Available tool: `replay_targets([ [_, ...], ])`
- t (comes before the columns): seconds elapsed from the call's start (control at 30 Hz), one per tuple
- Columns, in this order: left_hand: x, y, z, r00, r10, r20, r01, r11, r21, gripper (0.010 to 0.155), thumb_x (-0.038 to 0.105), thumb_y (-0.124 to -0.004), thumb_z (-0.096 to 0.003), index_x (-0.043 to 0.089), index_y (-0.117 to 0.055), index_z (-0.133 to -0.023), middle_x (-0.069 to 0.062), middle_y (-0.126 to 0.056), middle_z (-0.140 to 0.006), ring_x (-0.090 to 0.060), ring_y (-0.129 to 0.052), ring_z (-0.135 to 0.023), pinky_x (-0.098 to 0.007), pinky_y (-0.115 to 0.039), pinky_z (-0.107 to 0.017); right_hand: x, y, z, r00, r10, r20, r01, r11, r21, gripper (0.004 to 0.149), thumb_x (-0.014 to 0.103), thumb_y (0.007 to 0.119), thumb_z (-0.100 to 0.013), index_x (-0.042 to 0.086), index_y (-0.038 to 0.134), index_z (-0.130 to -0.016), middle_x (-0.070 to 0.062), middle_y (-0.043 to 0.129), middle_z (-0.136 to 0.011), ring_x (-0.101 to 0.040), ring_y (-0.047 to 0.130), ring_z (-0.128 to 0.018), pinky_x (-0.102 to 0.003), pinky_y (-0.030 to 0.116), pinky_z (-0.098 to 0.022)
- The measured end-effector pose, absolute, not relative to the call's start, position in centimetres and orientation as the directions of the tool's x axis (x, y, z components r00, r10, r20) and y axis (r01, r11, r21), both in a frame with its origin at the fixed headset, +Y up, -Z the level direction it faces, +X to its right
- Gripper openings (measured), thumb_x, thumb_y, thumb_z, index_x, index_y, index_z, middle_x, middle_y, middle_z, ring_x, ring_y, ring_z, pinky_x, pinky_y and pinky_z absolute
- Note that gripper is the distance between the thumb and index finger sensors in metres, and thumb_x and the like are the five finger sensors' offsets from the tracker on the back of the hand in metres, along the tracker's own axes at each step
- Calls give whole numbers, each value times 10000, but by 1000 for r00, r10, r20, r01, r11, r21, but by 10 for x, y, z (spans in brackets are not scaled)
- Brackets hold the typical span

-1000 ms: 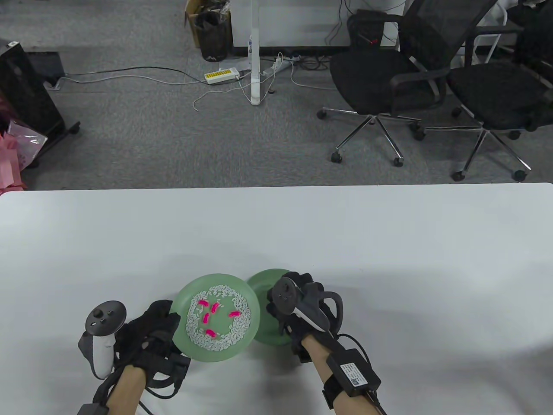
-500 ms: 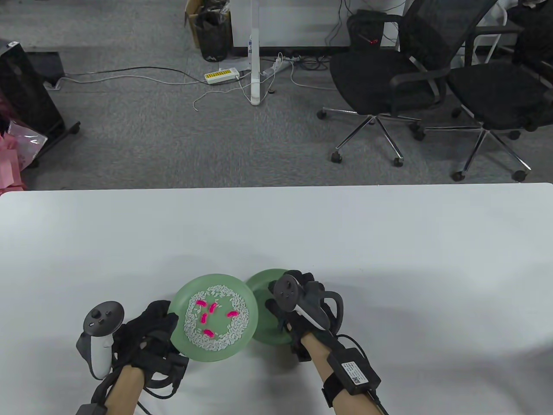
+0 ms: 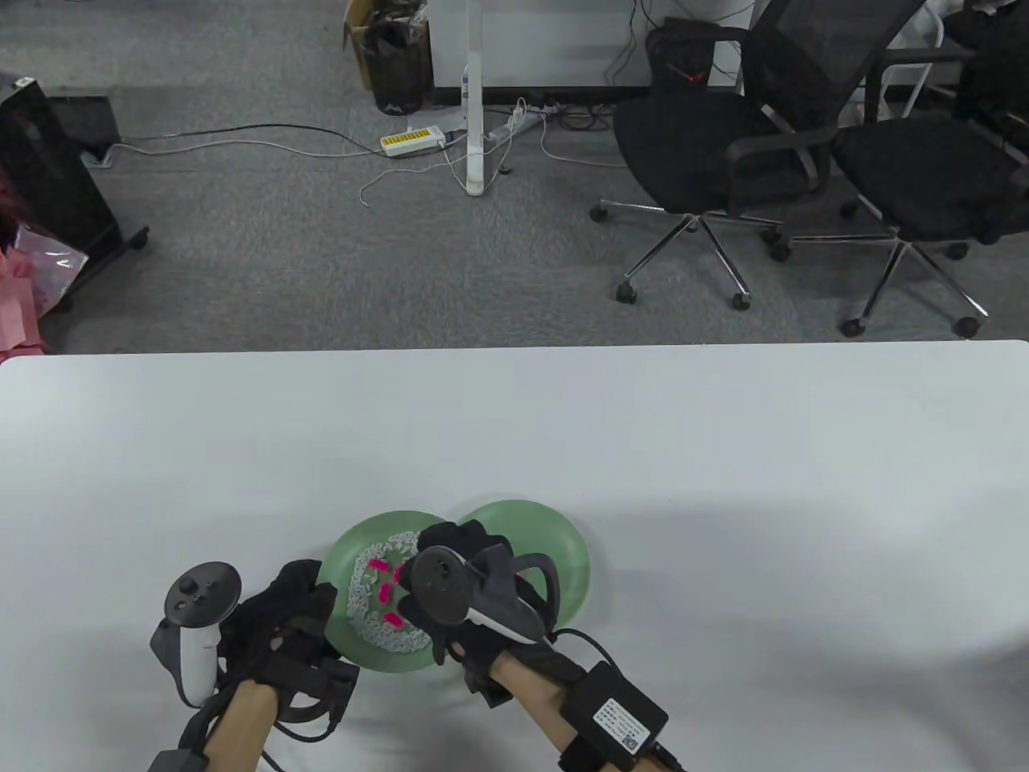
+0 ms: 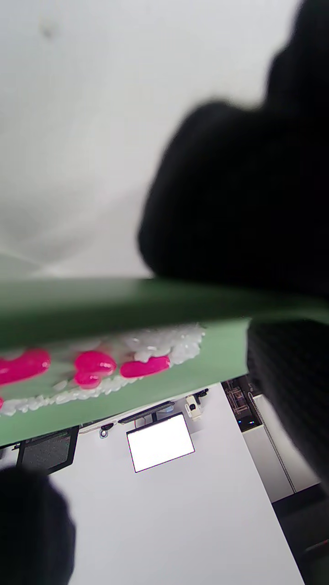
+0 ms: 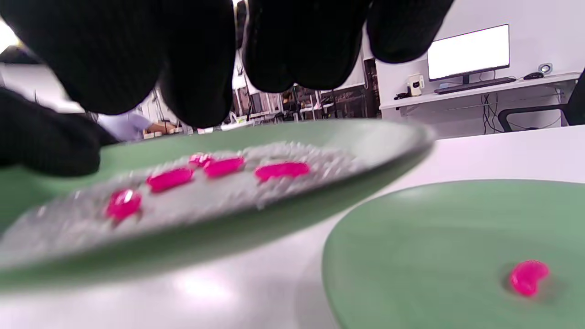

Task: Pick gummy candy with hand pinch into plate

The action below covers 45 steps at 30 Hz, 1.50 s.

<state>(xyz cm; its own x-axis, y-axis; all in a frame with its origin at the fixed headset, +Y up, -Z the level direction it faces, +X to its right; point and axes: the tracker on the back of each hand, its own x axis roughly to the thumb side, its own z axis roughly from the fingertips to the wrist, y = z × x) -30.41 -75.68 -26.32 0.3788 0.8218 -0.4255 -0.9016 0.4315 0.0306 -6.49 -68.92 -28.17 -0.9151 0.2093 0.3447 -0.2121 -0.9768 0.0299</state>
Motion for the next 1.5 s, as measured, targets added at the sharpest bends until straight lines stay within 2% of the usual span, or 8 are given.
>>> replay_targets([
  [0.37,-302,-753,-261,379,822,-425,-900,435,39,515,305,-829,-414,162,-797,-908,-74,-1017,-674,-258,-1096,-105,-320,-929,-91,-87,-706,-276,-928,128,350,-123,-992,37,430,468,907,-314,335,940,-722,59,740,-982,-264,738,-883,-547,612,-695],
  [0.63,-303,-752,-260,356,827,-435,-907,419,54,511,301,-826,-414,161,-798,-905,-82,-1014,-677,-268,-1096,-105,-321,-931,-90,-93,-708,-275,-921,172,350,-166,-985,50,431,427,914,-320,263,956,-716,58,733,-975,-264,736,-876,-542,615,-692],
  [1.0,-298,-751,-259,395,824,-405,-892,450,45,513,308,-828,-415,169,-799,-907,-66,-1019,-676,-257,-1097,-110,-322,-929,-95,-91,-711,-280,-910,209,357,-199,-978,65,455,457,884,-317,209,940,-695,52,726,-962,-274,726,-873,-544,610,-691],
  [1.13,-298,-752,-259,394,824,-407,-892,449,46,512,309,-828,-415,170,-801,-907,-65,-1022,-672,-256,-1097,-109,-322,-928,-95,-80,-700,-283,-902,263,342,-264,-963,46,453,461,879,-317,216,936,-694,54,725,-961,-271,725,-876,-544,612,-690],
  [1.3,-303,-756,-260,381,817,-432,-894,445,52,512,306,-829,-416,169,-801,-908,-68,-1021,-674,-260,-1095,-112,-325,-927,-98,-41,-680,-302,-912,332,242,-340,-940,8,451,460,878,-320,216,936,-694,52,725,-962,-273,725,-874,-543,611,-690],
  [1.43,-307,-757,-261,368,818,-443,-895,440,70,511,304,-830,-416,168,-802,-908,-70,-1020,-676,-265,-1094,-114,-329,-925,-99,-2,-683,-323,-930,344,127,-349,-937,-16,450,461,877,-320,215,936,-692,49,728,-958,-275,731,-868,-541,619,-683],
  [1.5,-308,-757,-261,364,819,-444,-896,439,74,511,304,-830,-417,168,-802,-908,-69,-1020,-676,-263,-1095,-114,-329,-925,-100,18,-694,-332,-930,363,55,-364,-932,9,450,461,878,-321,212,936,-692,46,729,-957,-276,732,-866,-541,621,-680],
])
